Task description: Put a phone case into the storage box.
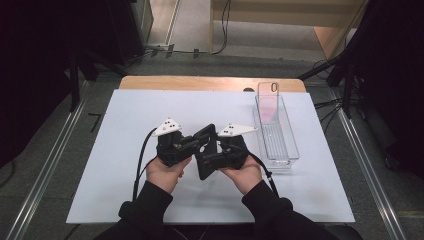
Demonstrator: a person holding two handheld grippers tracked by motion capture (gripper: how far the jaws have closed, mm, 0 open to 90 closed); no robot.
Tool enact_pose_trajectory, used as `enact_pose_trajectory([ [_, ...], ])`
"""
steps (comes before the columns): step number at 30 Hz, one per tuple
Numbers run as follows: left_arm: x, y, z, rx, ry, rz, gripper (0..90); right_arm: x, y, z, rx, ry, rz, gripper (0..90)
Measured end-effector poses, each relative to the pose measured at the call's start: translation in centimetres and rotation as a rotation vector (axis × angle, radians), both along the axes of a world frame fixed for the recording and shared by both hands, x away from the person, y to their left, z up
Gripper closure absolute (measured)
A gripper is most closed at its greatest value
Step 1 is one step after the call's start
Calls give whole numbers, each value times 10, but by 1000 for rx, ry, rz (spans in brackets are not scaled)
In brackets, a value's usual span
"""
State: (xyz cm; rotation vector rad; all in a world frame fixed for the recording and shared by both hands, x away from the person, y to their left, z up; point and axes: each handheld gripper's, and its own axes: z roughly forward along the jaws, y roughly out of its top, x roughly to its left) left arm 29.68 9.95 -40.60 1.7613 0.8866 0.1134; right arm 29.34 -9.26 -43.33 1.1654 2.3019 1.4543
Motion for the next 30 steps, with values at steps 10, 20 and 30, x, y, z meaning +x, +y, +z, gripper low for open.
enact_pose_trajectory([
  [10, 0, 0, 1, -9, 7, -6, 819, -1, 0, 1, 10, 6, -2, 118],
  [20, 5, 5, 3, -41, 43, 3, 565, 1, -1, -2, -15, 24, -3, 121],
  [30, 10, 16, 9, -65, 77, -23, 432, 6, -7, -8, -42, 39, -19, 121],
])
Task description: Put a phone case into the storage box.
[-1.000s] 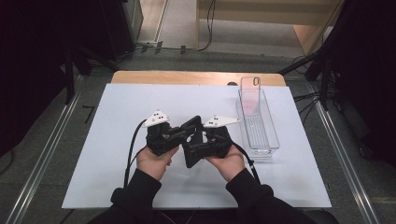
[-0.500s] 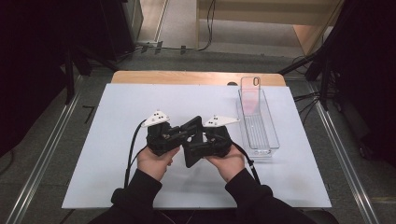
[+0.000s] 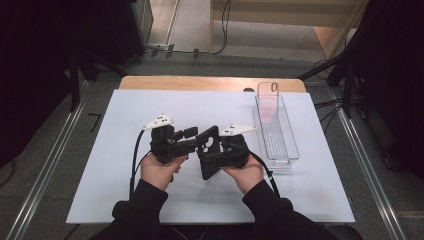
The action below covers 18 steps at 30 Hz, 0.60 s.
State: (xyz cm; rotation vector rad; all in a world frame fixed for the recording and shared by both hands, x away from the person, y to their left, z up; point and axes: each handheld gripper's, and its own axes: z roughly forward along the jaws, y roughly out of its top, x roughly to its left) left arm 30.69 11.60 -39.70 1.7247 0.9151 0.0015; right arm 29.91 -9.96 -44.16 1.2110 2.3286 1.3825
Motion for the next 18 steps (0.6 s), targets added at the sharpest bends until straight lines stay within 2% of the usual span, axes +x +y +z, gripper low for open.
enact_pose_trajectory([
  [2, 0, 2, 1, 0, -4, -10, 404, 1, -3, 0, 2, 2, -7, 121],
  [5, 0, 3, 1, 12, 18, -42, 360, 3, -7, 0, 4, 4, -23, 121],
  [7, -1, 4, 1, 32, 17, -54, 360, 4, -9, 0, -1, 7, -32, 121],
  [12, -4, 7, 1, 34, 26, -72, 338, 7, -17, 0, -5, 6, -55, 121],
  [14, -5, 9, 0, 42, 15, -79, 337, 8, -20, 1, -3, 8, -65, 121],
  [18, -7, 13, -4, 64, 19, -90, 336, 10, -27, 3, 0, 10, -82, 121],
])
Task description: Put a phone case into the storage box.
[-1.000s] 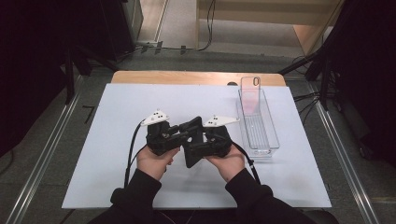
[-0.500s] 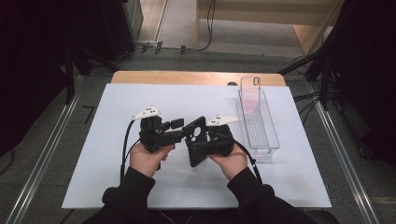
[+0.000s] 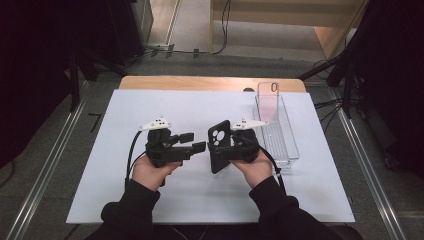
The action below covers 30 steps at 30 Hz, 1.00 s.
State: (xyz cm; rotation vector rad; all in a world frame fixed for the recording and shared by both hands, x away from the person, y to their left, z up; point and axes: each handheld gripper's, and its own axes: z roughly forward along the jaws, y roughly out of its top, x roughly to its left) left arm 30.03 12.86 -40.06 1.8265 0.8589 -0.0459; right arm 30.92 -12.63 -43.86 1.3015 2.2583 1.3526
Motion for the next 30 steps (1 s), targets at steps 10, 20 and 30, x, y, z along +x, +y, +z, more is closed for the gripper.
enact_pose_trajectory([
  [10, -2, 10, -16, 60, 30, -83, 334, 3, -10, 7, 3, 10, 38, 121],
  [20, -9, 22, -29, 153, 0, -153, 334, 1, -22, 29, 3, -2, 133, 121],
  [30, -11, 38, -35, 159, 12, -131, 334, 4, -57, 63, -2, -49, 77, 121],
])
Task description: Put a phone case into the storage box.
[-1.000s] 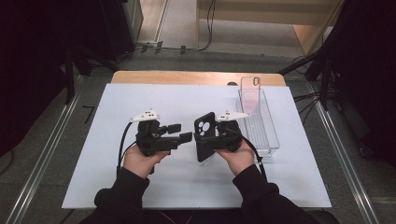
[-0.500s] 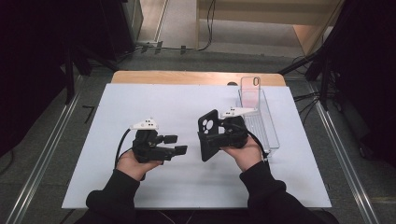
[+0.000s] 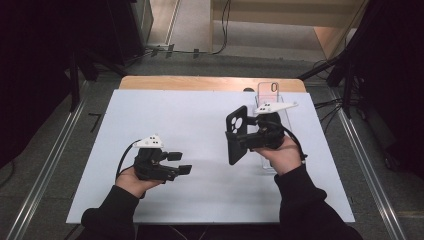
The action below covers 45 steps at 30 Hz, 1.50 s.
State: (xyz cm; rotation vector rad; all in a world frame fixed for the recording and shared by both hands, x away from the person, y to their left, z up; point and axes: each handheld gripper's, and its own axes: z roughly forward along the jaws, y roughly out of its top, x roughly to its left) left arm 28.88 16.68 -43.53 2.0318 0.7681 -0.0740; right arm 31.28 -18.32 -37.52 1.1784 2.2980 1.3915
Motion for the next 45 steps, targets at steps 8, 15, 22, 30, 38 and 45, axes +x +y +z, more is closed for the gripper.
enact_pose_trajectory([
  [8, -5, 12, -3, 12, 3, 29, 334, 18, -41, 15, 33, -11, -152, 121],
  [15, -9, 22, -7, 17, 11, 46, 334, 34, -67, 25, 20, -36, -261, 121],
  [22, -12, 31, -9, 15, 18, 75, 334, 60, -86, 20, -43, -52, -400, 121],
  [30, -13, 35, -10, 14, 21, 89, 334, 94, -96, -8, -51, 2, -502, 121],
  [38, -12, 35, -10, 11, 23, 86, 334, 124, -89, -45, -93, 89, -551, 119],
  [45, -10, 35, -11, 6, 26, 88, 334, 142, -78, -66, -137, 128, -572, 117],
])
